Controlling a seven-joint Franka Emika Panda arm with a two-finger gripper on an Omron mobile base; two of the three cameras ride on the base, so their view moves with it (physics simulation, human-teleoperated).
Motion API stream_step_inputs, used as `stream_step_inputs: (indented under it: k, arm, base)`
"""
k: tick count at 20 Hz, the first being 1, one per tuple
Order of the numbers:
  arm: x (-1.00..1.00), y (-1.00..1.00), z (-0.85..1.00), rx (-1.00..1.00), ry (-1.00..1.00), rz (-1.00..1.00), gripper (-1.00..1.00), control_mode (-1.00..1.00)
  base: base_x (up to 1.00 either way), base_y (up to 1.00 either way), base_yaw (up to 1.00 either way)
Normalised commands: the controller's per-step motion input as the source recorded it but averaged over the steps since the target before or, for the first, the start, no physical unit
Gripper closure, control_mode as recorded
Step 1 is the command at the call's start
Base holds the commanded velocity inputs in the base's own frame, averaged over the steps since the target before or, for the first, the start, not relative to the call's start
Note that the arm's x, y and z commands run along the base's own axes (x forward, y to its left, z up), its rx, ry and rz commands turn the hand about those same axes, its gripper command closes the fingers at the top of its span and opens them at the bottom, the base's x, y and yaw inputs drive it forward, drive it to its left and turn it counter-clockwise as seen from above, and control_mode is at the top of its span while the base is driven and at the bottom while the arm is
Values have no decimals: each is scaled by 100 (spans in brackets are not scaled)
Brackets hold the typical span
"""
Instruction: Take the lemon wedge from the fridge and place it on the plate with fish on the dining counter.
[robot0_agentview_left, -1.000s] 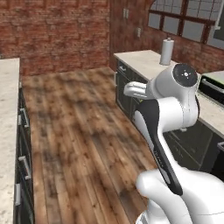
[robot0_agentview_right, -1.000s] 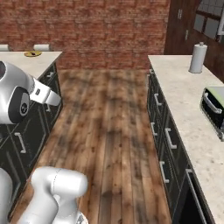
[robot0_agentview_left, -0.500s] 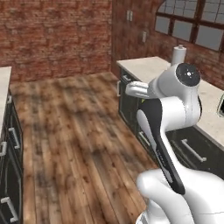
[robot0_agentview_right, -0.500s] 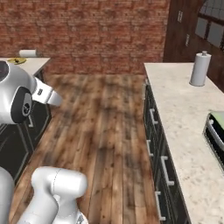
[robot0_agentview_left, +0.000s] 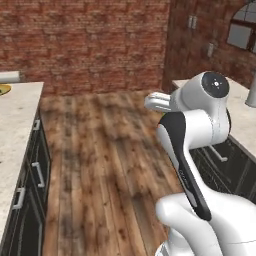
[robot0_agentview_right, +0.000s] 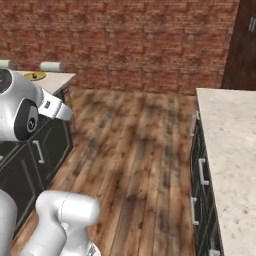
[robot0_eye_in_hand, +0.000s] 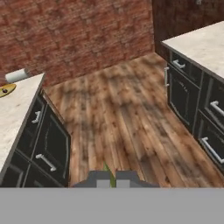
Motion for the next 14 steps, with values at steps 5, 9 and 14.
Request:
stream_step_inputs:
  k: [5,9,14]
  arm:
    - [0,0,0,0,0,0,100,100]
    - [0,0,0,0,0,0,100,100]
    - [0,0,0,0,0,0,100,100]
  base:
    - [100,0,34]
    - [100,0,34]
    - [100,0,35]
